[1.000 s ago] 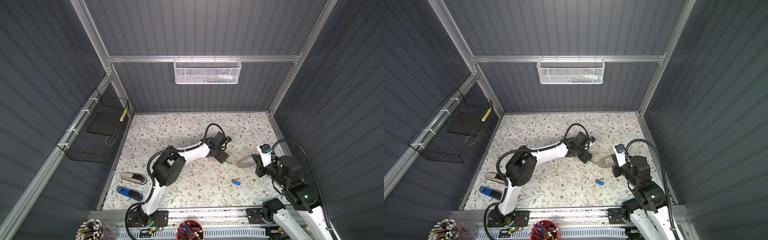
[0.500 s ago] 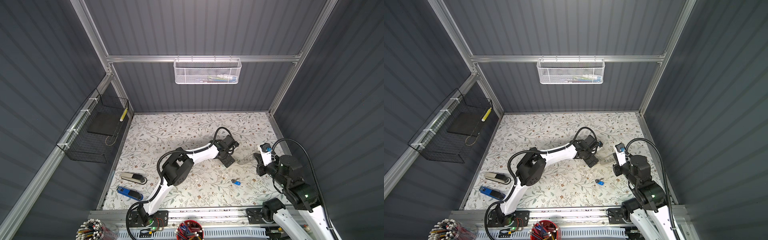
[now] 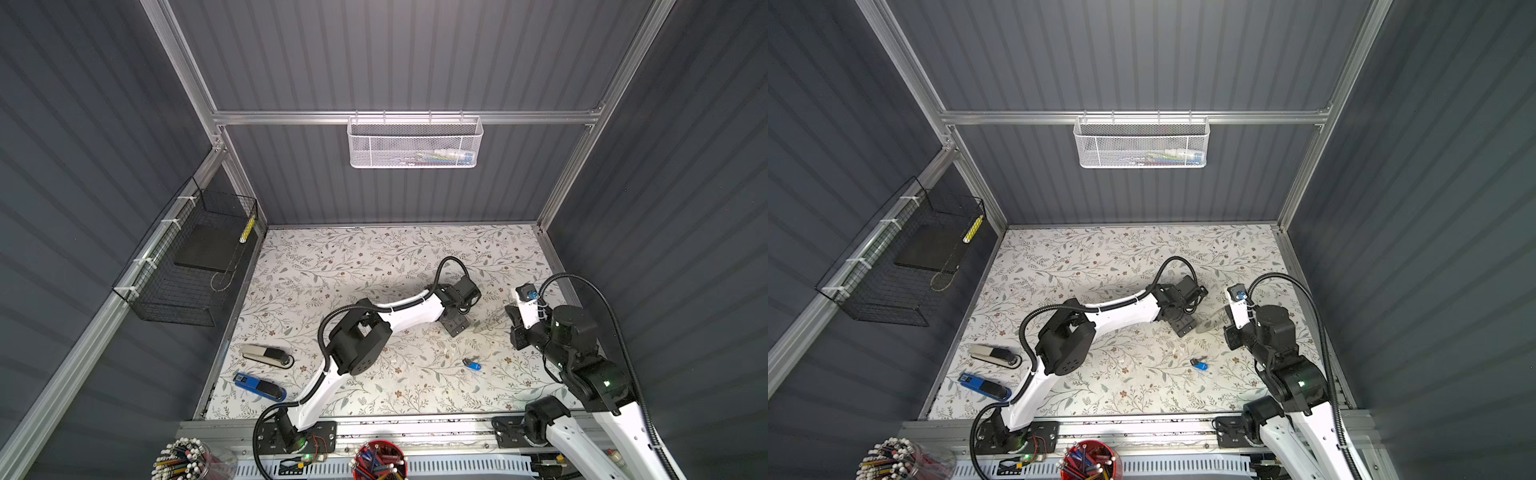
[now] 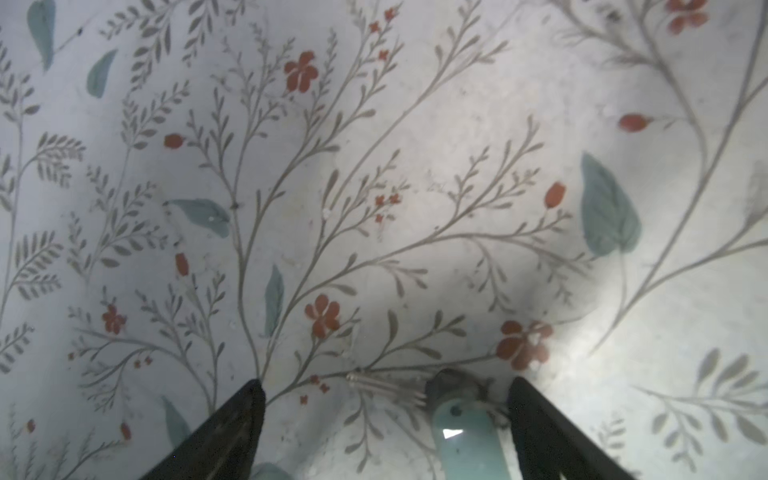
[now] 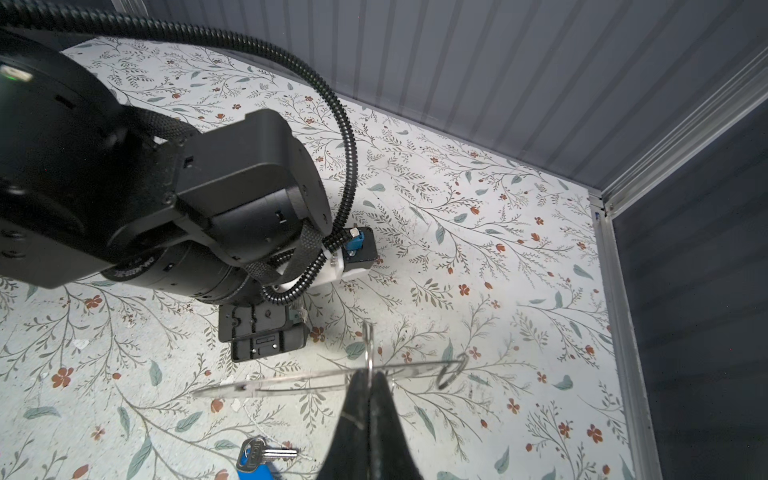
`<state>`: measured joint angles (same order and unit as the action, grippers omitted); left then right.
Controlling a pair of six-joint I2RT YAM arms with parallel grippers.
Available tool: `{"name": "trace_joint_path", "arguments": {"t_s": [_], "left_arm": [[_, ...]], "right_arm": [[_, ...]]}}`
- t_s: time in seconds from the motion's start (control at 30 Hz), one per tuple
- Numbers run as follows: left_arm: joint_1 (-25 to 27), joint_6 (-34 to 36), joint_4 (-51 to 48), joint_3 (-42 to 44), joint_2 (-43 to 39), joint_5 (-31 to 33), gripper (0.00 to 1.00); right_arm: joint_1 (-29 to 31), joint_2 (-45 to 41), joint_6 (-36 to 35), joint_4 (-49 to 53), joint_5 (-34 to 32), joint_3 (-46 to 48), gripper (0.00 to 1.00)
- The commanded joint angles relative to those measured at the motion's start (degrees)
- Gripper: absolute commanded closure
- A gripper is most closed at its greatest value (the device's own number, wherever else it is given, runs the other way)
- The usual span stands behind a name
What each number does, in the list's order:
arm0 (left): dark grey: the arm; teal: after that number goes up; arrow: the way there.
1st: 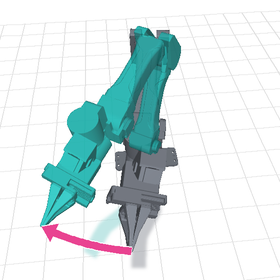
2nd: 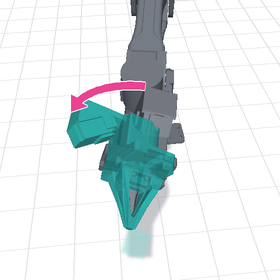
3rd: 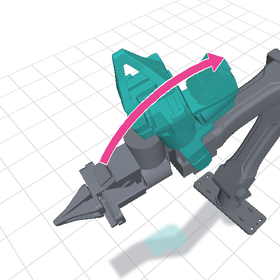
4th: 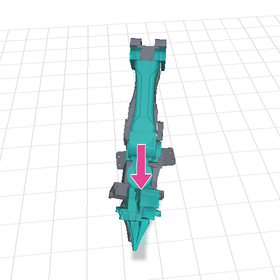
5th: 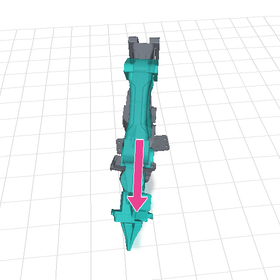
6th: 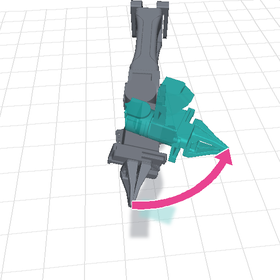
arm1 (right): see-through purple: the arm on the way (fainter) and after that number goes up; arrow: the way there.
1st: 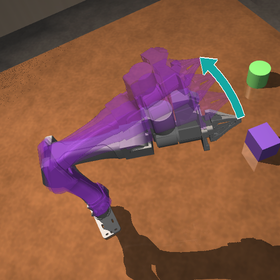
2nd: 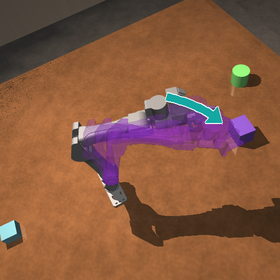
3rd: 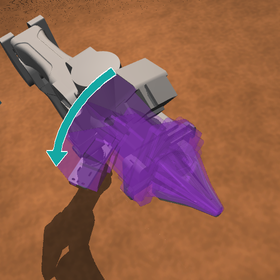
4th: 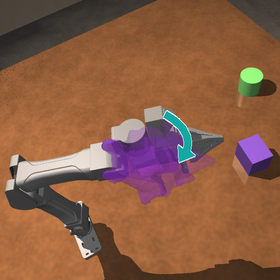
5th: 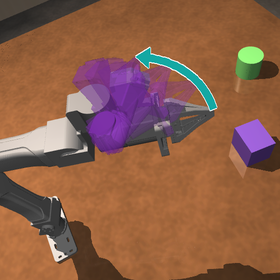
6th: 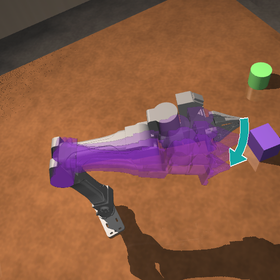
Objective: Put the keys on the keyring
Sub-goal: 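Lower the left gripper and grasp the mint-green tagged key by its ring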
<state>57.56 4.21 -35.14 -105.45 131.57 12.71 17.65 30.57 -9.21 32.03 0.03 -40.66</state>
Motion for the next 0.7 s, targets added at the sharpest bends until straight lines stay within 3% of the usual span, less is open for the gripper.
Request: {"name": "trace_joint_path", "arguments": {"t_s": [0.0,0.4,0.57,0.67], "left_arm": [[-2.03,-1.16,-5.21,4.39,-3.22,3.39,0.09],[-7.63,-3.16,-5.66,12.53,-10.76,3.73,0.15],[-7.39,4.46,2.73,18.03,-16.39,-5.05,0.23],[-7.31,8.77,5.29,19.4,-17.56,-7.1,0.29]], "right_arm": [[-0.08,0.39,0.75,-4.09,0.62,-0.31,1.0],[-0.07,4.02,-0.97,-6.43,2.11,0.17,1.0],[-0.09,4.62,-1.97,-7.07,2.66,0.61,1.0],[-0.07,4.84,-2.68,-6.71,2.6,0.37,1.0]]}}
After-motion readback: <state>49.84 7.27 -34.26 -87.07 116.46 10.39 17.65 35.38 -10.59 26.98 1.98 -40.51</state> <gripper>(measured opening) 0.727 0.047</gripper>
